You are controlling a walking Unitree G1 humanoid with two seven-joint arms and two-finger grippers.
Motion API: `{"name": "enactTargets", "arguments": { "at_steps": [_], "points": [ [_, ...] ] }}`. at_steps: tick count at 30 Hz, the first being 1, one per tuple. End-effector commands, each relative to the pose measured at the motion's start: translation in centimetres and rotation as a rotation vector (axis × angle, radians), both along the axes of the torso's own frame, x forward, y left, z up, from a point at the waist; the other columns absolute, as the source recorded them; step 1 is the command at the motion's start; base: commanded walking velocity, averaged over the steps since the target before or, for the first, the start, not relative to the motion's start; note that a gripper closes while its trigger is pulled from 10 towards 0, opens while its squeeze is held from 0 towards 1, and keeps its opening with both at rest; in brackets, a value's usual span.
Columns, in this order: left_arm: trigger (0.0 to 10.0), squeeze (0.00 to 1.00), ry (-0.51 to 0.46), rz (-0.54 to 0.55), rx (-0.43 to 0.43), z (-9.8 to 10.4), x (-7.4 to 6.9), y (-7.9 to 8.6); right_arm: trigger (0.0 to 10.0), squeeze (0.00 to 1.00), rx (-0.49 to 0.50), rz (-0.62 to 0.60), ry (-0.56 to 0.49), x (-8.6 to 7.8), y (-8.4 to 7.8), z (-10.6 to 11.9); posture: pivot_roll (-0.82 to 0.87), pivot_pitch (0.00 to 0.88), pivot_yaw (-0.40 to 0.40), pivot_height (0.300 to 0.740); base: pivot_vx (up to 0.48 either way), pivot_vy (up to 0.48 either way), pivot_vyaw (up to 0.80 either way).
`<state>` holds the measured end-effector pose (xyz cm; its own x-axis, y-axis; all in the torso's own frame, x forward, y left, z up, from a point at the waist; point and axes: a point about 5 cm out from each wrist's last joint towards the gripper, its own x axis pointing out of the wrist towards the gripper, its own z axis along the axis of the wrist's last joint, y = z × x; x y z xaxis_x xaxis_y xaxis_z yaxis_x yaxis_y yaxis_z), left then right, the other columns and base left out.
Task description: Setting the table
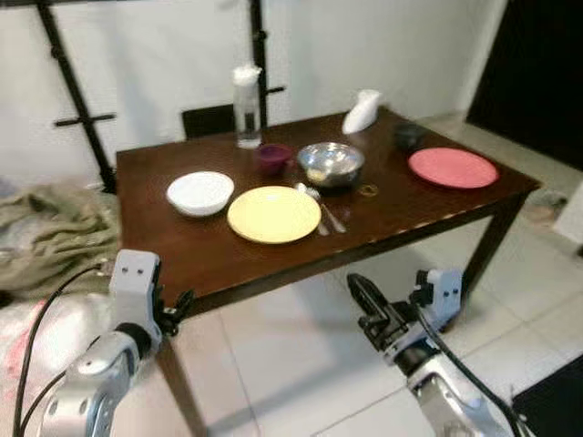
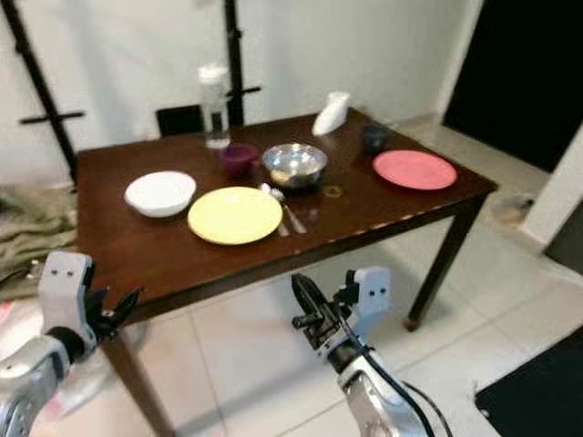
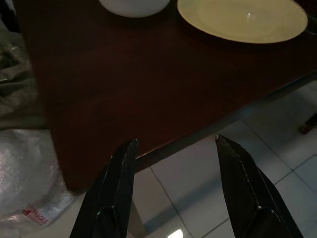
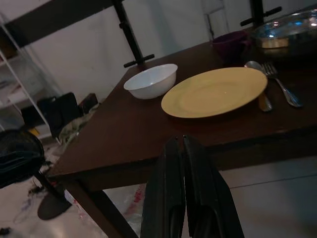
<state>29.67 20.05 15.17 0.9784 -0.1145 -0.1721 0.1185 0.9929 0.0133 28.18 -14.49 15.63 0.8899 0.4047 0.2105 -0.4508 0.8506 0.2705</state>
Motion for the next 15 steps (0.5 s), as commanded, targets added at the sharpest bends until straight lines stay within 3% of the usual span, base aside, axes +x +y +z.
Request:
{"name": "enactTargets", "arguments": {
  "at_steps": [1,12,15],
  "points": [
    [10.0,0.0,0.001,0.03,0.05,0.2,-0.1,0.5,10.0,0.0,0.019,0.005,0.013,0.0,0.2,-0.1,0.09,0.004,0.058,0.74,0.0,0.0,0.79],
    [10.0,0.0,-0.066,0.05,0.061,1.5,0.7,0.4,10.0,0.0,0.013,-0.079,0.001,0.3,-0.4,0.1,0.08,0.0,0.074,0.74,0.0,0.0,0.76],
    [10.0,0.0,-0.095,0.057,0.072,1.9,1.1,0.3,10.0,0.0,0.023,-0.137,-0.016,0.7,-1.0,0.5,0.08,0.0,0.076,0.74,0.319,0.0,0.0]
  ]
}}
